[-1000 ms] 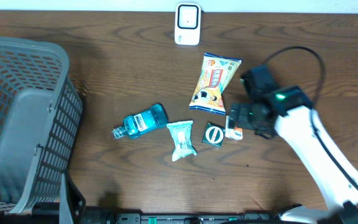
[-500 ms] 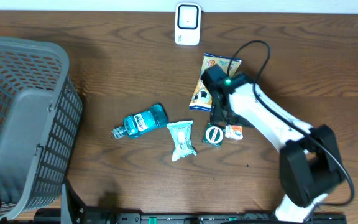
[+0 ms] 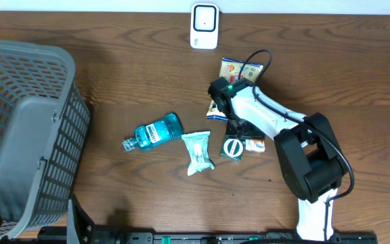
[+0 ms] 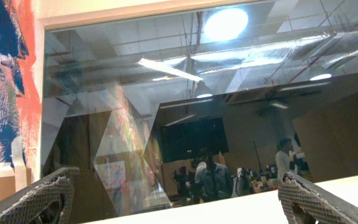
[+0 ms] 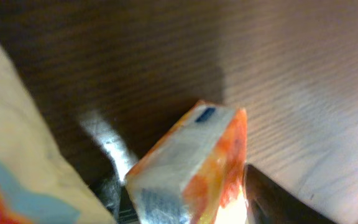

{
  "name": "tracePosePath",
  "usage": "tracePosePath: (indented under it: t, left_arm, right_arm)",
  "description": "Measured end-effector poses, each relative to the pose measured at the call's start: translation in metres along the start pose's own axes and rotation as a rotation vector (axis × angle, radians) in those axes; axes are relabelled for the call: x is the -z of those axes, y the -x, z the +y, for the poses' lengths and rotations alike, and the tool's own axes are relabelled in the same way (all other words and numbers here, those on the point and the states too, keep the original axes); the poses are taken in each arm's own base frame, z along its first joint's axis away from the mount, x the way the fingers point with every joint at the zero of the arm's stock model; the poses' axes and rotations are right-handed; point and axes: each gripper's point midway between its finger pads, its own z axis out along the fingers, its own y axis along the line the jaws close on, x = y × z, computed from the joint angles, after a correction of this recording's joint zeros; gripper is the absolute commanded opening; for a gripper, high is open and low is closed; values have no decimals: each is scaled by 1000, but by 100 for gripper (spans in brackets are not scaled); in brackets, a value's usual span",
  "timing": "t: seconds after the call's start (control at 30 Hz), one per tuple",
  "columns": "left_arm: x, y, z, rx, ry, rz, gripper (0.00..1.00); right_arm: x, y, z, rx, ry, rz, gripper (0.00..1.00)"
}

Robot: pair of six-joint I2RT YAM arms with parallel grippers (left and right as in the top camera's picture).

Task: Scan the item barcode
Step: 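Lift the orange tissue pack up with the right gripper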

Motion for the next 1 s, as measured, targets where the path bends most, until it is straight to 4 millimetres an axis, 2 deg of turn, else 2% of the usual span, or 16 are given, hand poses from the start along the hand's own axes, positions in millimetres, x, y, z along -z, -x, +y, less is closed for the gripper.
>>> tracePosePath:
  t: [0.2, 0.33, 0.37, 0.5, 0.73, 0.87, 1.0]
  left_arm:
    - [0, 0, 0, 0, 0, 0, 98]
    - [0, 0, 0, 0, 0, 0, 98]
    - [0, 0, 0, 0, 0, 0, 98]
    - [0, 0, 0, 0, 0, 0, 98]
    - [0, 0, 0, 0, 0, 0, 98]
    - [0, -3, 0, 1, -2, 13, 98]
    - [-1, -12, -2, 2, -4, 31, 98]
  right_arm:
    - [0, -4, 3, -4, 13, 20, 27]
    - [2, -13, 0, -10, 18, 75, 4]
    - [4, -19, -3, -4, 20, 117, 1]
    - [24, -33, -17, -36, 35, 276, 1]
    - [79, -40, -37, -178, 186, 571, 2]
    - [107, -46, -13, -205, 433, 747, 2]
    - [145, -52, 16, -211, 685, 908, 1]
